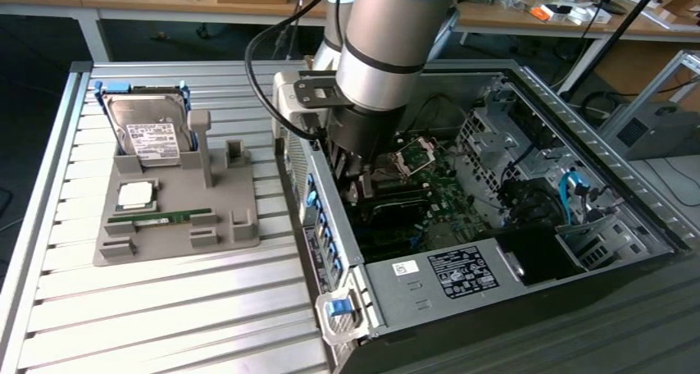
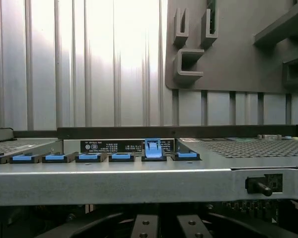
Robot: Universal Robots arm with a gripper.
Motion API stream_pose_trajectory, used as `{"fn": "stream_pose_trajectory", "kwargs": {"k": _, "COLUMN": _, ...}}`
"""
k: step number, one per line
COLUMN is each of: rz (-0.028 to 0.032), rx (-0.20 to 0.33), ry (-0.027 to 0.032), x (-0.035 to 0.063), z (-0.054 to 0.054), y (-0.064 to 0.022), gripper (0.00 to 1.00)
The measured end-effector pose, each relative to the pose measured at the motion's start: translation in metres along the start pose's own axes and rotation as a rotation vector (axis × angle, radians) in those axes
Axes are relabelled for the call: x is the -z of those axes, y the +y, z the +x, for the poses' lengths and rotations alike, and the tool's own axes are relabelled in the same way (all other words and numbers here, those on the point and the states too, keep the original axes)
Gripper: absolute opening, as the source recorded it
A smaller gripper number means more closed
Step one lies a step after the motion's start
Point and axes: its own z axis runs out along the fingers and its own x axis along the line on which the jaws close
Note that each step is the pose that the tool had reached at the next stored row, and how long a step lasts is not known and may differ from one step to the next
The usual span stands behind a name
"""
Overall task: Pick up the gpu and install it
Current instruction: 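Press down on the gpu until it lock into place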
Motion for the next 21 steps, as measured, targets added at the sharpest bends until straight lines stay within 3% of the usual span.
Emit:
{"fn": "stream_pose_trajectory", "kwargs": {"k": 7, "rz": -0.0004, "rx": 0.0, "ry": 0.0003, "x": -0.0023, "z": 0.001, "y": -0.0049, "gripper": 0.11}}
{"fn": "stream_pose_trajectory", "kwargs": {"k": 21, "rz": -0.0058, "rx": 0.002, "ry": 0.0003, "x": -0.0083, "z": 0.0, "y": -0.037, "gripper": 0.11}}
